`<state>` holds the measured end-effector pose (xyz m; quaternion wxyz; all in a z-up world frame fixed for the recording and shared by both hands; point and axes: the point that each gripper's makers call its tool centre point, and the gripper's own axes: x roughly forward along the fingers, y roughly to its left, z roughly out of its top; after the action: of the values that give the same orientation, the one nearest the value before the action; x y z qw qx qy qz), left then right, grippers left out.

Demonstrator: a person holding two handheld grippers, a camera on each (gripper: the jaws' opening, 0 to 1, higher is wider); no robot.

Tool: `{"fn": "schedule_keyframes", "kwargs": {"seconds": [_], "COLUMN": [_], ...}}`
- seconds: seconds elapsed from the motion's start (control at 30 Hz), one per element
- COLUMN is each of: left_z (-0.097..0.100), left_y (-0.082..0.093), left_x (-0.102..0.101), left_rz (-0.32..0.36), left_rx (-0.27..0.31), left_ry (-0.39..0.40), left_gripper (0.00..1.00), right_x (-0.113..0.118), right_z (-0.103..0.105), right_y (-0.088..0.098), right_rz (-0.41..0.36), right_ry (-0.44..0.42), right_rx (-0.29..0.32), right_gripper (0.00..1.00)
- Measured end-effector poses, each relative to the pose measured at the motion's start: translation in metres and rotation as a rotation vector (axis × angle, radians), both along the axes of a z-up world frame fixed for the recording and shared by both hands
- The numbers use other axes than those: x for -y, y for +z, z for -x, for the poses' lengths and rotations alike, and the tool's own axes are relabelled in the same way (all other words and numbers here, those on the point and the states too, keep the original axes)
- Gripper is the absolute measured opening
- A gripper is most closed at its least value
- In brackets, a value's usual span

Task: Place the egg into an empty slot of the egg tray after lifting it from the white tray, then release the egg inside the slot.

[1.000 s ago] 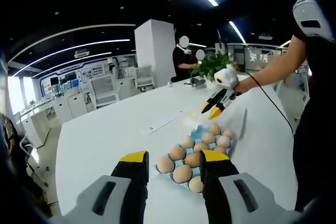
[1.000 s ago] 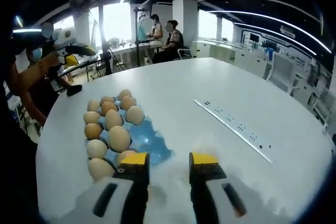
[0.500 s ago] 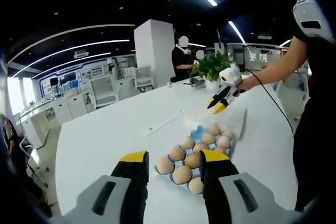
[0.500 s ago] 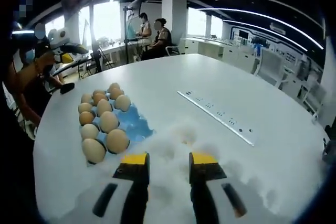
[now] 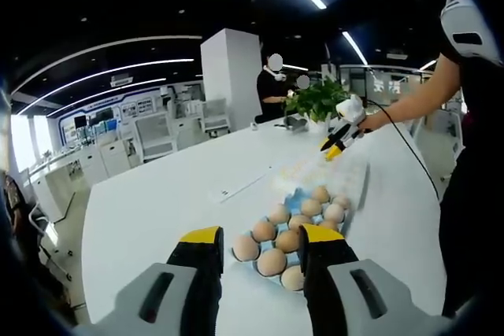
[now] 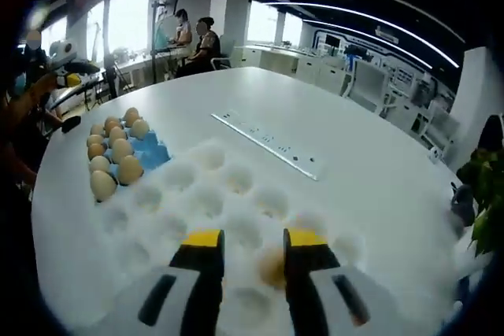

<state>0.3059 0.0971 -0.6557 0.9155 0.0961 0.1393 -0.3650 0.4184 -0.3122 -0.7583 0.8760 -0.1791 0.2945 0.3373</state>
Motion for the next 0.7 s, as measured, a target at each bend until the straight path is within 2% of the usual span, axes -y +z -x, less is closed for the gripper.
{"fn": "schedule_keyframes", "kwargs": {"seconds": [0.1, 0.13, 0.2, 0.33, 0.57, 0.7], "left_z": [0.000, 0.000, 0.000, 0.001, 0.000, -0.001], "left_y": [0.000, 0.000, 0.000, 0.000, 0.000, 0.002], "left_x": [0.001, 0.001, 0.001, -0.001, -0.003, -0.001], "left_rz": [-0.001, 0.000, 0.000, -0.001, -0.004, -0.009], "left_rx": [0.001, -0.001, -0.002, -0.003, -0.003, 0.000], "left_ry": [-0.001, -0.001, 0.001, 0.003, 0.010, 0.002], "left_gripper": [0.39, 0.39, 0.39, 0.39, 0.39, 0.39], "right_x": [0.015, 0.018, 0.020, 0.020, 0.020, 0.017], "right_z": [-0.005, -0.004, -0.006, -0.005, -0.006, -0.006], "right_y": [-0.006, -0.010, -0.013, -0.025, -0.025, -0.026], "right_rz": [0.019, 0.005, 0.022, 0.058, -0.002, 0.036], "right_ry": [-0.042, -0.072, -0.065, -0.055, -0.065, -0.029], "right_rx": [-0.006, -0.038, -0.033, -0.073, -0.100, -0.124], "right_gripper": [0.30, 0.30, 0.30, 0.29, 0.26, 0.27]}}
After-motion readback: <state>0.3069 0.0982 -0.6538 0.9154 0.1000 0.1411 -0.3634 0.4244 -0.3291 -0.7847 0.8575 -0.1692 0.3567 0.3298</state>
